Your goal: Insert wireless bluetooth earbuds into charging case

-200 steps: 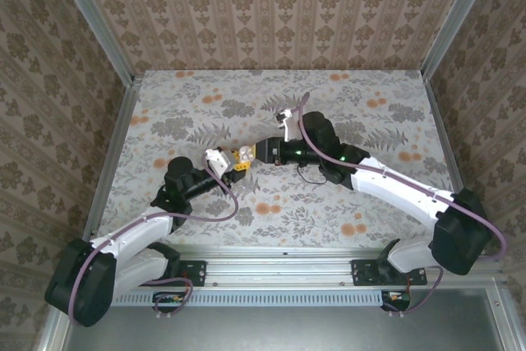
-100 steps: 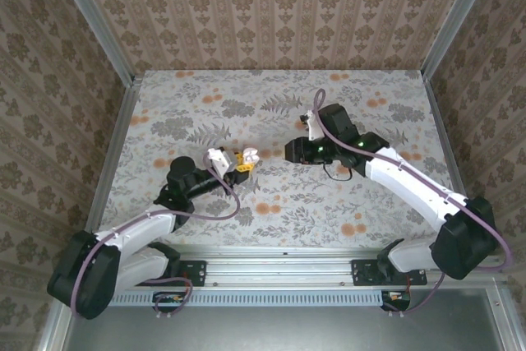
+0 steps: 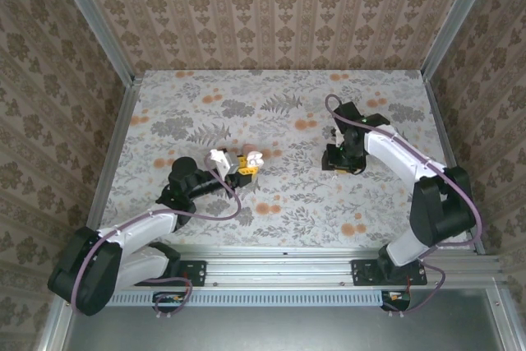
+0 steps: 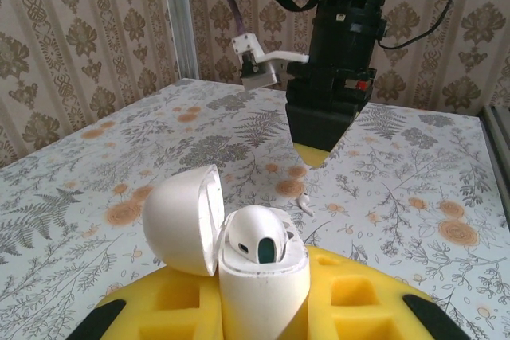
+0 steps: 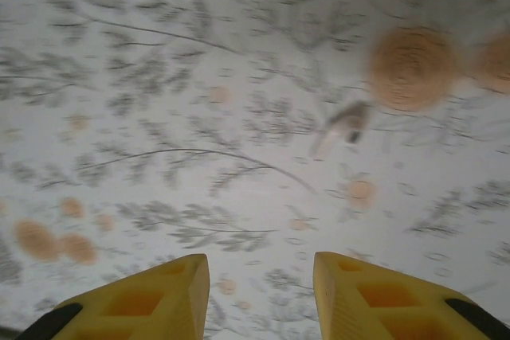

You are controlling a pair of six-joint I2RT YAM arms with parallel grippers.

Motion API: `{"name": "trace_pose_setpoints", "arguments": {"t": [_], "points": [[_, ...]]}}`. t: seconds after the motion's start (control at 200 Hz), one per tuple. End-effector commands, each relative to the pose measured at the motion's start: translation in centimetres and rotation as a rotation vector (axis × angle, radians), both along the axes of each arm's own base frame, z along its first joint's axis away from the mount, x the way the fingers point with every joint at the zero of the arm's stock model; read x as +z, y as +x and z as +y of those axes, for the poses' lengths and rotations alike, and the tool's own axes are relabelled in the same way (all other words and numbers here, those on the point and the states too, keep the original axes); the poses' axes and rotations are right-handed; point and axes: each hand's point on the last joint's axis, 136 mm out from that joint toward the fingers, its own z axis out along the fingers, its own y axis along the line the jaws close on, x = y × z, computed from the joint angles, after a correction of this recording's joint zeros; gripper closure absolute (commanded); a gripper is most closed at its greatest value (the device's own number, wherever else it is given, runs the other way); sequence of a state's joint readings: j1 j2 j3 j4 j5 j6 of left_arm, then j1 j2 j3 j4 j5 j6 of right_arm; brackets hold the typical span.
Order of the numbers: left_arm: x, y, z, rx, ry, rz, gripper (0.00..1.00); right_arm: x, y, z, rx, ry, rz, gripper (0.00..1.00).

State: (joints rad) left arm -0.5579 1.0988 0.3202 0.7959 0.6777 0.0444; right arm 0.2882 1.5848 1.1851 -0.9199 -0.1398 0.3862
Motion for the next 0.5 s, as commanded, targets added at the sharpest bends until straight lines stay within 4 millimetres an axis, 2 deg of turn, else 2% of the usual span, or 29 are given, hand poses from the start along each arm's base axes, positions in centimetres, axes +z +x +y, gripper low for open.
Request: {"name": "trace_pose_setpoints", "arguments": {"t": [0.0, 0.085, 0.495], "points": [[1.0, -0.7, -0.2, -0.029, -0.022, -0.024, 0.92, -1.0, -1.0, -3.4, -0.009, -0.147, 0.101, 0.6], [1.0, -0.7, -0.2, -0.026, -0.018, -0.027, 0.92, -2.1, -0.7, -3.7, -0.047, -0.131, 0.136, 0.6], [1.1, -0.7, -0.1, -0.013, -0.01, -0.041, 0.91, -5.4, 2.0, -2.2, -0.113, -0.073, 0.181, 0.65]]}}
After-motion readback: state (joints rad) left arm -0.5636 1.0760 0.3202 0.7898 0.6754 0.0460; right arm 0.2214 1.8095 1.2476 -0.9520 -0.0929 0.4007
